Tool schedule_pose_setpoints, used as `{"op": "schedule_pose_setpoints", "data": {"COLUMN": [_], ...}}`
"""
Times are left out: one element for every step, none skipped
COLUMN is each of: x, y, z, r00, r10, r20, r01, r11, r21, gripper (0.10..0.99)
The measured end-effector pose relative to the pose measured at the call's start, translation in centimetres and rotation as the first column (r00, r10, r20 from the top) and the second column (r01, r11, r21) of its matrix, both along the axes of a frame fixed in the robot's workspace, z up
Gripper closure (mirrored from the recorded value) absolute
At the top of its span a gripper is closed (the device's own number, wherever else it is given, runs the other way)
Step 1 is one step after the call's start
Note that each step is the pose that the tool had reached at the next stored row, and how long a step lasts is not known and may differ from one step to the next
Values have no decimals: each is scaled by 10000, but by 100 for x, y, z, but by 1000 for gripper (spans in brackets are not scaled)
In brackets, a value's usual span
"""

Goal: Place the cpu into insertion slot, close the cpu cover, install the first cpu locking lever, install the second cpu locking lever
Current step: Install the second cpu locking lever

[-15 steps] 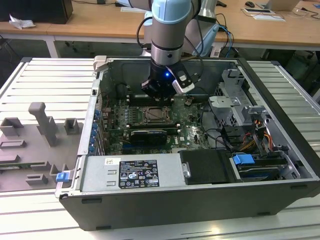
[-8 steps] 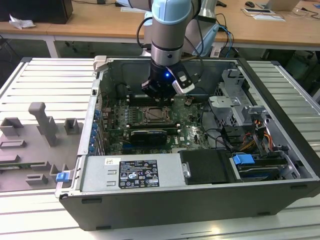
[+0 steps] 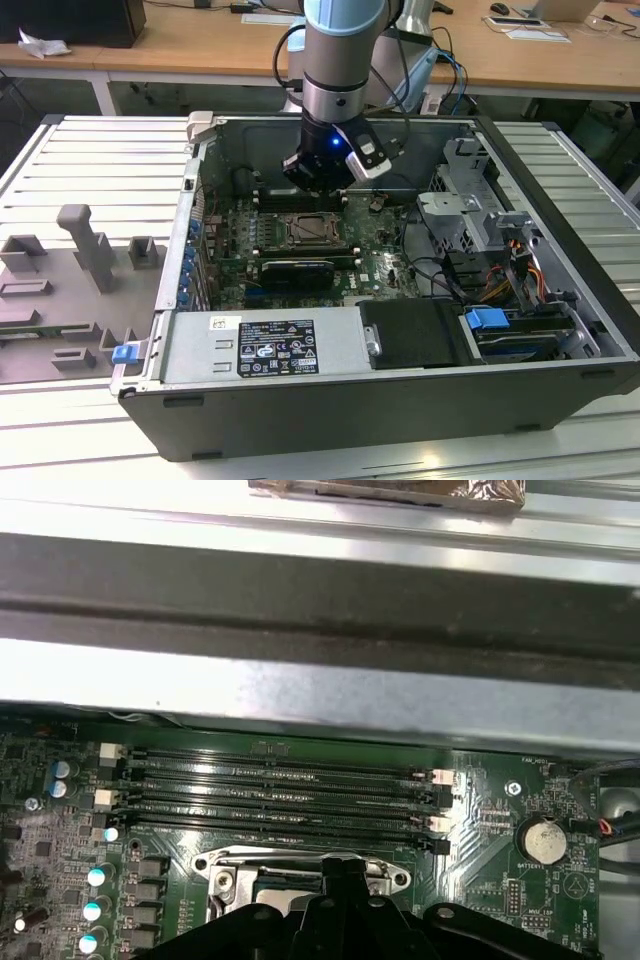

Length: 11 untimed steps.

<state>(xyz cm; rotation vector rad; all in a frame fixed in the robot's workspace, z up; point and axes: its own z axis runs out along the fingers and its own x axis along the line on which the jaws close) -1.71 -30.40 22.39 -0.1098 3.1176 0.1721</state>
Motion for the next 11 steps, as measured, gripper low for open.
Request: {"op": "schedule_pose_setpoints", "data": {"x": [0,0,0,1,1,1,1,1,0,0,0], "y": [-5,-10,-17,-25,-36,-44,-52,-64,-78,-83,-86], "z": [0,-1,-1,-1,-1,-1,-1,0,0,-1,-1], "r00": [10000,10000,10000,10000,10000,10000,10000,10000,10000,10000,10000], "r10": [-1,-1,-1,-1,-1,-1,-2,-2,-3,-3,-4], "r20": [0,1,0,0,0,0,1,0,0,0,2], "r01": [1,1,1,1,1,1,2,2,3,3,4], "r11": [10000,10000,10000,10000,10000,10000,10000,10000,10000,10000,10000], "r21": [0,2,1,1,2,1,1,1,1,1,3], "gripper": [980,980,980,980,980,980,980,980,980,980,980]}}
